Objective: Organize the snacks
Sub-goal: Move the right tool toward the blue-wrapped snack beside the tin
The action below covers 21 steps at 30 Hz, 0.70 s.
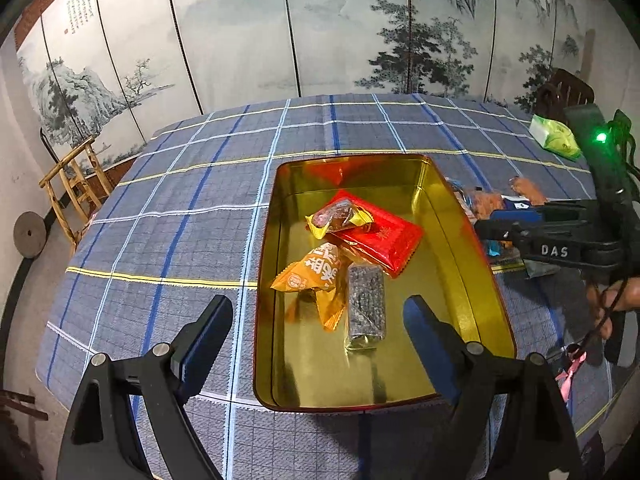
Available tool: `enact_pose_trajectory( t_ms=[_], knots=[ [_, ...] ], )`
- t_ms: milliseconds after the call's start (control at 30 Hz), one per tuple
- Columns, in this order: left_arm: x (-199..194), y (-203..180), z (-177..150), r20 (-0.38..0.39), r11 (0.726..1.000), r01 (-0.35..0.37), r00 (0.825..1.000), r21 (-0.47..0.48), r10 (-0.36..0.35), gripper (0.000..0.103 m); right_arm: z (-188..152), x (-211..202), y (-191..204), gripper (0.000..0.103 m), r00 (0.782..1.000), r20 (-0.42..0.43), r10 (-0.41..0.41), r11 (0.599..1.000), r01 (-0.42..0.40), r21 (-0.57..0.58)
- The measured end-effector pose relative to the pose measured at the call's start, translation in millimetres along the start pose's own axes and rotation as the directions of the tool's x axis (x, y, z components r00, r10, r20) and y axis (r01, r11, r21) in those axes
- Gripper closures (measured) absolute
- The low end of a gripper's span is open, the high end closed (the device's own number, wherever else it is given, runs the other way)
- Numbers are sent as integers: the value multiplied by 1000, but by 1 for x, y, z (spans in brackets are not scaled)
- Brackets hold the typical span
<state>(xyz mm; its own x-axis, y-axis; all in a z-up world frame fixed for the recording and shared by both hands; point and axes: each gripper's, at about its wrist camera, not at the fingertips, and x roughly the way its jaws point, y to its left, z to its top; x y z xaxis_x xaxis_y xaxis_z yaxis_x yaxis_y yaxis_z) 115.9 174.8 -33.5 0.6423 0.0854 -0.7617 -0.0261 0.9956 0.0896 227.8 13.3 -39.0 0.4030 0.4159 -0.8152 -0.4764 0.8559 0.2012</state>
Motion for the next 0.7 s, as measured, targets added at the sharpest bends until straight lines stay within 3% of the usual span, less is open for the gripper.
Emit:
enact_pose_trajectory(
  t_ms=[300,467,600,700],
  knots=[
    [2,-2,-1,-6,1000,0,1000,3,0,18,-8,2,12,69,999,-19,27,995,-29,-93],
    [2,-2,-1,1,1000,0,1000,7,0,18,-5,6,10,66,997,-49,64,995,-67,-76],
    [2,-3,-1,0,1000,1,1000,5,-1,18,-12,15,15,66,993,-103,49,991,-61,-120],
    [2,-5,-1,-5,1000,0,1000,14,0,18,-15,17,15,66,995,-87,48,991,-58,-118]
  ],
)
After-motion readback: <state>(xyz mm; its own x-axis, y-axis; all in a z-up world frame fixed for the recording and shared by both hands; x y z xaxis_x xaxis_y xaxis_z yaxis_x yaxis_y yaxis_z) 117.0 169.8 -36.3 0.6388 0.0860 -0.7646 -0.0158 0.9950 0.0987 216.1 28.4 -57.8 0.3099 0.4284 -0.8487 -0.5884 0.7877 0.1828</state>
